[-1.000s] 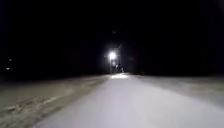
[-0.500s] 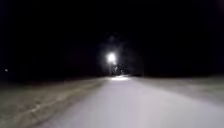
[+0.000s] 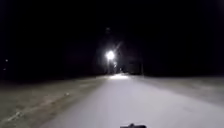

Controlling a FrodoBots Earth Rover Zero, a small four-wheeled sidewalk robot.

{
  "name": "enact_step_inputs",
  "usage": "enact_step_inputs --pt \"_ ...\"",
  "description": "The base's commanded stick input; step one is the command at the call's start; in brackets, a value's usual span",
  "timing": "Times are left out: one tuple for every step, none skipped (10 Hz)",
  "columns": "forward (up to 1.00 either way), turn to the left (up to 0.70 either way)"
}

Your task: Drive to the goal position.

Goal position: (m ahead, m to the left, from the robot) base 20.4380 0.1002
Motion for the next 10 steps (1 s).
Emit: enact_step_inputs --pt "1.00 0.00" --pt "1.00 0.00" --pt "1.00 0.00" --pt "1.00 0.06" --pt "1.00 0.27" --pt "1.00 0.27" --pt "1.00 0.13" --pt "1.00 0.00" --pt "1.00 0.00" --pt "1.00 0.00"
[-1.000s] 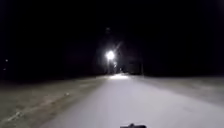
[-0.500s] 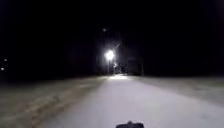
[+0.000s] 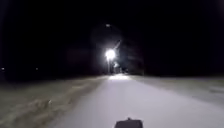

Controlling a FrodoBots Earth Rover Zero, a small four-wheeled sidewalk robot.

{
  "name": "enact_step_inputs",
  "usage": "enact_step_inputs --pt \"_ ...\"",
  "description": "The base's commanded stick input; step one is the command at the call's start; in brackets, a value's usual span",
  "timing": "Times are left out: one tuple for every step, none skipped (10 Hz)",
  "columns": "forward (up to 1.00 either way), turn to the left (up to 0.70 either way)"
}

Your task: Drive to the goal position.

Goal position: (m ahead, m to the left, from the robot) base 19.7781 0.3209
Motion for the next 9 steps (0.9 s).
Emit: enact_step_inputs --pt "1.00 0.00" --pt "1.00 0.00" --pt "1.00 0.00" --pt "1.00 0.00" --pt "1.00 0.00" --pt "1.00 -0.01" --pt "1.00 -0.19" --pt "1.00 -0.27" --pt "1.00 -0.27"
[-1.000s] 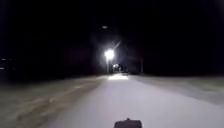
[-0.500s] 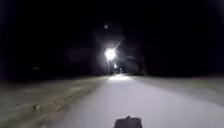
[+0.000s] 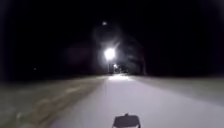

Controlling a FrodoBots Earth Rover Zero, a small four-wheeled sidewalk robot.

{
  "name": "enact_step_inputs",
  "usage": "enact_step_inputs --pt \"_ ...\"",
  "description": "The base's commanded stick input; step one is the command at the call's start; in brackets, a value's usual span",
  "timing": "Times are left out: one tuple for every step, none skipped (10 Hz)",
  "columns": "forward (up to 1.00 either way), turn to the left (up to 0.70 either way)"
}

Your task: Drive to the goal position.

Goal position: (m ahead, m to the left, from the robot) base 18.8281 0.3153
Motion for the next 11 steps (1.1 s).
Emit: enact_step_inputs --pt "1.00 -0.27" --pt "1.00 -0.15" --pt "1.00 0.00" --pt "1.00 0.00" --pt "1.00 0.00" --pt "1.00 0.00" --pt "1.00 0.00" --pt "1.00 0.00" --pt "1.00 0.00" --pt "1.00 0.00" --pt "1.00 0.00"
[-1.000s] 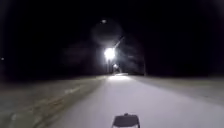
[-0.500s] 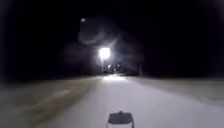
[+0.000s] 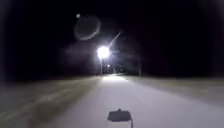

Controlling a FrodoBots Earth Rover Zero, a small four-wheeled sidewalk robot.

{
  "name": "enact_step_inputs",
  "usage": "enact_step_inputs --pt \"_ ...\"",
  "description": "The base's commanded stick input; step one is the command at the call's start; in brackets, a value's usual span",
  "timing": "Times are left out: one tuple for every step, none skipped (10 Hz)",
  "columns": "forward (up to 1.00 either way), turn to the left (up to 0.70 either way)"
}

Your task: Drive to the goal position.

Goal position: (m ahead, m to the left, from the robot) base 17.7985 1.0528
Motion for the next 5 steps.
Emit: enact_step_inputs --pt "1.00 0.00" --pt "1.00 0.00" --pt "1.00 0.00" --pt "1.00 0.00" --pt "1.00 0.00"
